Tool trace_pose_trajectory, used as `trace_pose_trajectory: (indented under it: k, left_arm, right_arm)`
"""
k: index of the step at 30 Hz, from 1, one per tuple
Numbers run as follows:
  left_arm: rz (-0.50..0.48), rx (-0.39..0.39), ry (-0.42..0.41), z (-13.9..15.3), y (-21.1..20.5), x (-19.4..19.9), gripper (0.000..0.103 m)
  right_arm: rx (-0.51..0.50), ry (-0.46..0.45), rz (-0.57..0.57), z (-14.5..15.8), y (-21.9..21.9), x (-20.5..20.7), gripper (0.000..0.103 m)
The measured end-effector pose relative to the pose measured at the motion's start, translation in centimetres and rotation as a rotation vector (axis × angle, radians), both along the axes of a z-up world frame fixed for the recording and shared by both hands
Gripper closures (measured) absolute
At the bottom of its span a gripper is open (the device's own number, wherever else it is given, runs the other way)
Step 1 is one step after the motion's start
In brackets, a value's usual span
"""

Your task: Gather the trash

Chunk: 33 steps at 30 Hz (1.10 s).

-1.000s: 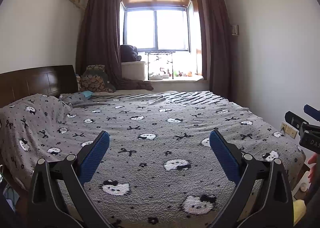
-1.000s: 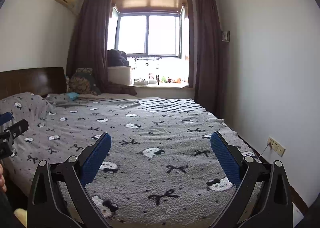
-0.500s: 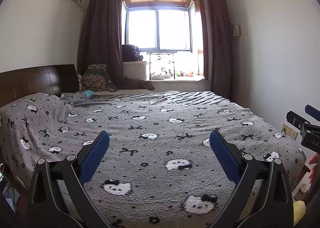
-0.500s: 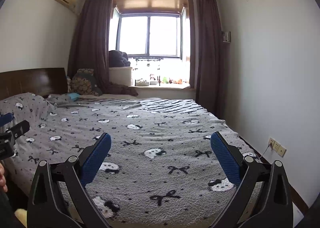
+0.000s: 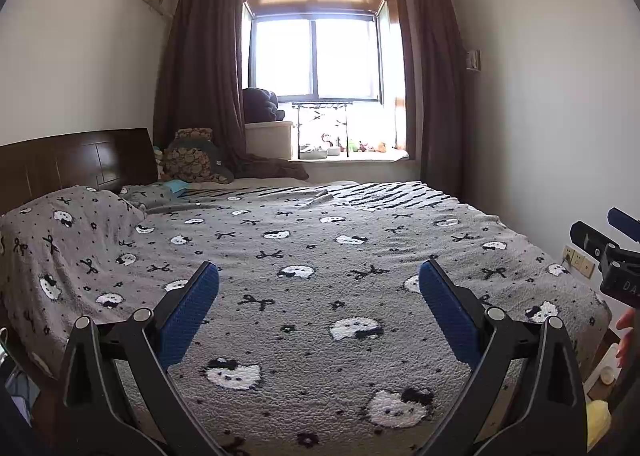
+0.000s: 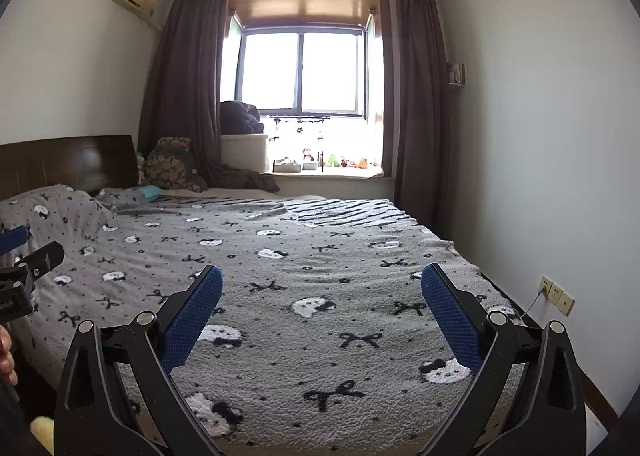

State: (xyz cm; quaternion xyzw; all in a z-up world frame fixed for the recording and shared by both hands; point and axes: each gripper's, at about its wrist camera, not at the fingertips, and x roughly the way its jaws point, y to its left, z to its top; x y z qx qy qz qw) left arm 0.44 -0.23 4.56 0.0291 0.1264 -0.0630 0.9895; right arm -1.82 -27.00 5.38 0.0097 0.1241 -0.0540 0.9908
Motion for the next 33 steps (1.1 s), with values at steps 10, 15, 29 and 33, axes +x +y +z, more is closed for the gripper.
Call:
trace_pose_trajectory:
  k: [10,15,29,33]
  left_arm:
    - [0.001,0.000,-0.002,0.01,-0.12,-0.05,0.008]
    - [0.001,0.000,-0.002,0.02,-0.11,-0.03,0.008]
    - [-0.004,-0.007,-0.003,0.44,-0.31,-0.51,0.008]
    - [-0.033,-0.041,0.008,0.42,-0.23,-0.54,0.008]
  right_arm:
    - [0.001,0.001,0.007,-0.02,0.11,-0.03,0.003]
    - [0.001,0.001,0.008,-0.01,0.16,-0.04,0.003]
    - [-0.001,0.004,0.003,-0.09,0.28,0.16,0.003]
    - [0.001,0.009,0.003,-0.18,0.34,0.31,0.003]
